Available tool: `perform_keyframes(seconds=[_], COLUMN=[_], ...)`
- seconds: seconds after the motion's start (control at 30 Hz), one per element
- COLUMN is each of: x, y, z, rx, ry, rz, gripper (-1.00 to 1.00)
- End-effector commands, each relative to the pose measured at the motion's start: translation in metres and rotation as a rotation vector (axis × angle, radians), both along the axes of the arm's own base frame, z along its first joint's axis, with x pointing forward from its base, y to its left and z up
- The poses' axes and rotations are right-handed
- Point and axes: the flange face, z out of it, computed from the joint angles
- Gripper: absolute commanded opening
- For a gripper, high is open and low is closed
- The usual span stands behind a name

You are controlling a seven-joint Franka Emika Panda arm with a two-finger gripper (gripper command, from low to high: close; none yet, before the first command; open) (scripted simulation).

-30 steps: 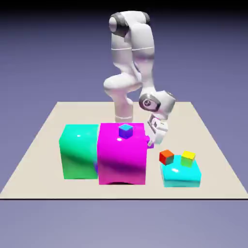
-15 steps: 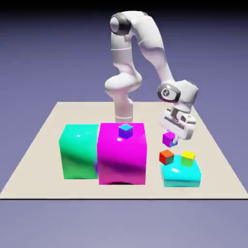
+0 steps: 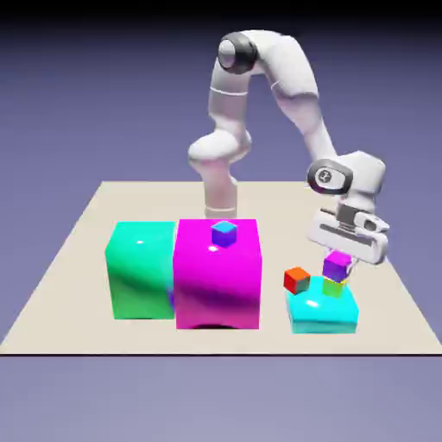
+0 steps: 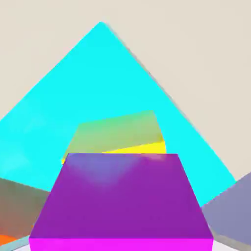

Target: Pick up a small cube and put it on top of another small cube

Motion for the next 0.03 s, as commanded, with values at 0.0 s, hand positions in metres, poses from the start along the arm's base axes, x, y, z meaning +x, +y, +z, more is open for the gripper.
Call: perform_keyframes(seconds=[0.0], x=[-0.0025], y=[0.0037], z=[0.0165], rx=[-0.001], ry=[-0.001], rz=[0.0], gripper=[1.0])
